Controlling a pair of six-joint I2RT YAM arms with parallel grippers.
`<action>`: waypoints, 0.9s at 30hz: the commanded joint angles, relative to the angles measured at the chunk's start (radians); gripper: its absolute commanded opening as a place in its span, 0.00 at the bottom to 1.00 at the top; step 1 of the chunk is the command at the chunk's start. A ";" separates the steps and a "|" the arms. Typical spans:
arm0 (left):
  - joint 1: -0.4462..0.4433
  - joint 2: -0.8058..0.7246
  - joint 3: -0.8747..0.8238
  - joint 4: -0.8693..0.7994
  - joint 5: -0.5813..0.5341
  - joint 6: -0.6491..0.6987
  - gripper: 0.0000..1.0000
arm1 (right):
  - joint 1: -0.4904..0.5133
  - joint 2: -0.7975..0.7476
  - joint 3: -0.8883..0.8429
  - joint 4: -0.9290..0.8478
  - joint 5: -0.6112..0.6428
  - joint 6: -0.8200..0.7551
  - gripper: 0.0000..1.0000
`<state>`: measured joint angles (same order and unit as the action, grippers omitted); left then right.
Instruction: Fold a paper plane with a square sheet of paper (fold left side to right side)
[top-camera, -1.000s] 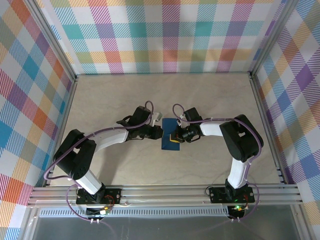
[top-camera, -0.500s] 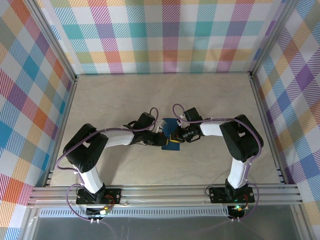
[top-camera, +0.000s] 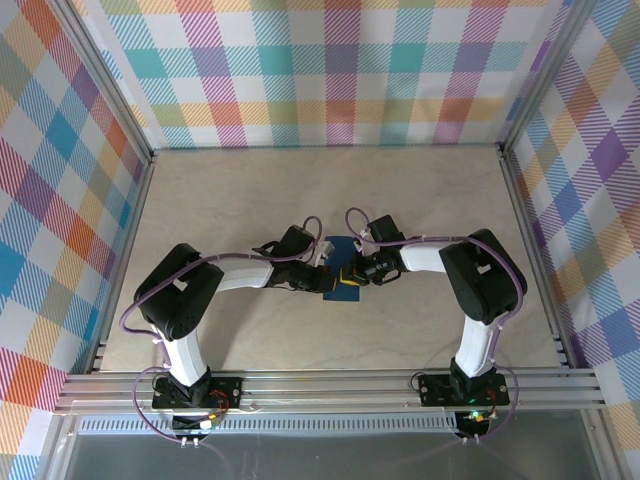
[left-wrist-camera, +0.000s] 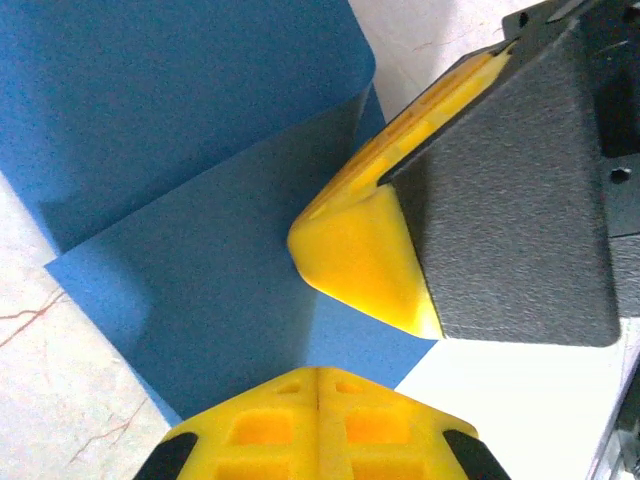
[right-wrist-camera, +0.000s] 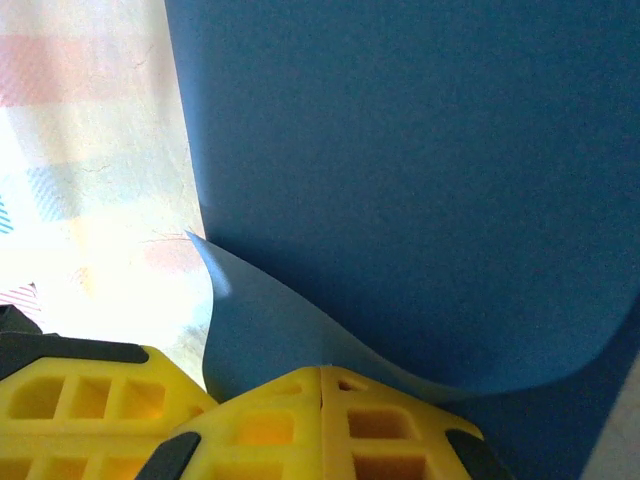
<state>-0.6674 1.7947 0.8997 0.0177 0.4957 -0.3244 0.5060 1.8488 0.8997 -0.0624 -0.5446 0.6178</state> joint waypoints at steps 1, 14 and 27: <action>-0.009 0.024 0.021 -0.043 -0.026 0.029 0.00 | 0.008 0.007 -0.013 -0.113 0.064 -0.018 0.00; -0.009 0.023 0.020 -0.057 -0.069 0.041 0.00 | 0.008 0.009 -0.006 -0.130 0.072 -0.025 0.00; -0.008 -0.014 0.010 -0.071 -0.128 0.050 0.00 | 0.008 0.009 -0.007 -0.129 0.075 -0.025 0.00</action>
<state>-0.6724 1.8069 0.9024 -0.0051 0.4366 -0.2974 0.5060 1.8488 0.9092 -0.0841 -0.5369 0.6132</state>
